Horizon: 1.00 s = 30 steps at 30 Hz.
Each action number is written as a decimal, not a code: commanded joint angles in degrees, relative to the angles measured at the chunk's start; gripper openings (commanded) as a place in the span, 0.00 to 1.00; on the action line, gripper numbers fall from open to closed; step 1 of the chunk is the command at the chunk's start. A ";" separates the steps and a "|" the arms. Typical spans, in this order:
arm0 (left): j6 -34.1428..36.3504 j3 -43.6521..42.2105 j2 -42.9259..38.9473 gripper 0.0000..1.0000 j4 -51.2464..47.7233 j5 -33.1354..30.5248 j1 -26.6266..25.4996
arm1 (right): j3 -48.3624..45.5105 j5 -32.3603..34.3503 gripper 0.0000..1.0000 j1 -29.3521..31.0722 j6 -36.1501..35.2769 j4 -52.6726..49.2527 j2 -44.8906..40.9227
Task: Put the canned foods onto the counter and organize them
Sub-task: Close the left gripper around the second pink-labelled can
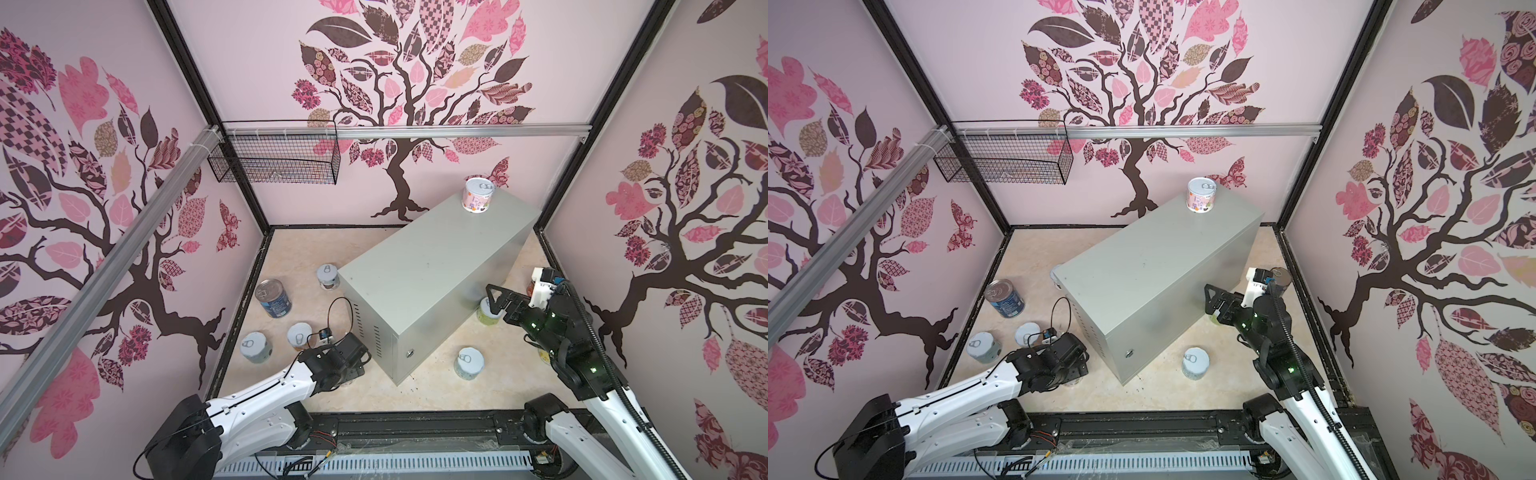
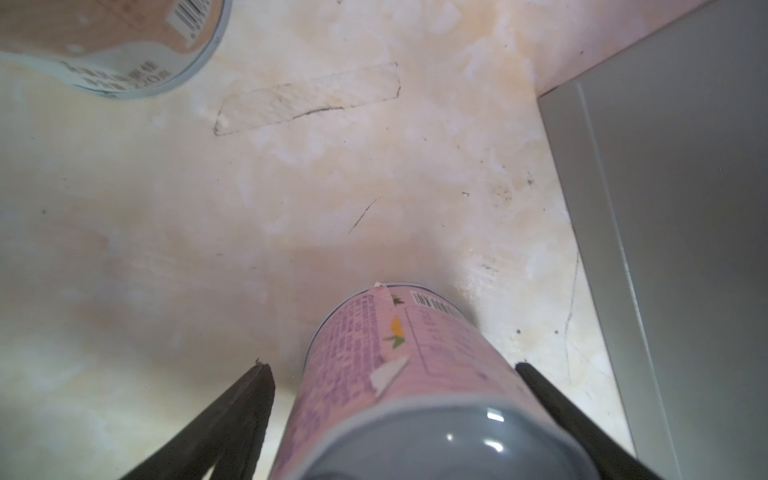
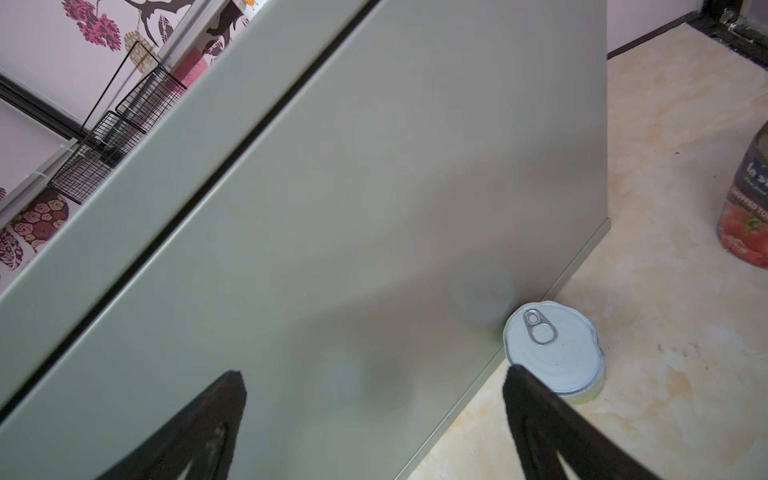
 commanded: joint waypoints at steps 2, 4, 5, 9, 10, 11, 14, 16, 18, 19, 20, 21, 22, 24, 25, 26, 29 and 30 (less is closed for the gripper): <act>-0.35 -0.10 -0.16 0.87 -1.40 -1.44 -0.31 | 0.54 -0.28 1.00 0.26 0.18 0.61 -0.48; -0.23 0.29 0.01 0.83 -1.57 -1.53 -0.31 | 0.36 -0.17 1.00 0.26 0.18 0.45 -0.67; -0.14 0.59 0.05 0.82 -1.74 -1.68 -0.30 | 0.41 -0.10 1.00 0.26 0.14 0.50 -0.71; 0.43 1.80 -1.49 0.72 -3.18 -2.57 -0.31 | 0.27 0.01 1.00 0.26 -0.04 0.40 -0.87; 0.61 2.13 -2.17 0.69 -3.67 -2.96 -0.30 | 0.31 -0.04 1.00 0.26 0.00 0.32 -0.88; 0.88 2.57 -3.14 0.67 -4.38 -3.40 -0.31 | 0.18 -0.10 1.00 0.26 -0.08 0.32 -0.88; 1.92 4.00 -5.81 0.62 -5.60 -4.01 -0.30 | -0.12 -0.60 1.00 0.26 -0.10 0.59 -0.90; 2.77 5.09 -7.36 0.61 -6.00 -4.17 -0.30 | -0.51 -1.02 1.00 0.26 0.00 0.86 -0.71; 3.47 6.56 -8.95 0.59 -6.90 -4.90 -0.30 | -1.05 -1.64 1.00 0.27 0.18 0.97 -0.53; 3.74 7.20 -9.59 0.58 -7.27 -5.04 -0.30 | -1.12 -1.74 1.00 0.26 0.18 1.02 -0.52; 4.19 7.92 -10.27 0.58 -7.71 -5.32 -0.33 | -1.22 -1.75 1.00 0.26 0.26 1.01 -0.58; 4.52 8.69 -10.89 0.57 -8.16 -5.55 -0.33 | -1.23 -1.75 1.00 0.26 0.22 1.03 -0.58; 4.97 9.43 -11.41 0.57 -8.61 -5.85 -0.30 | -1.25 -1.75 1.00 0.26 0.27 1.06 -0.50; 5.72 10.95 -12.49 0.57 -9.65 -6.64 -0.30 | -1.14 -2.14 1.00 0.26 0.36 0.97 -0.19; 6.08 11.91 -13.00 0.57 -10.46 -7.26 -0.30 | -1.16 -2.36 1.00 0.26 0.52 0.93 -0.16; 6.46 12.98 -13.41 0.57 -11.65 -7.72 -0.30 | -1.14 -2.60 1.00 0.26 0.74 0.81 -0.12; 7.67 16.26 -15.01 0.57 -14.72 -8.72 -0.30 | -0.86 -2.81 1.00 0.26 1.03 0.45 -0.09; 7.98 17.42 -15.81 0.57 -15.58 -9.08 -0.30 | -0.88 -2.72 1.00 0.22 0.99 0.40 -0.14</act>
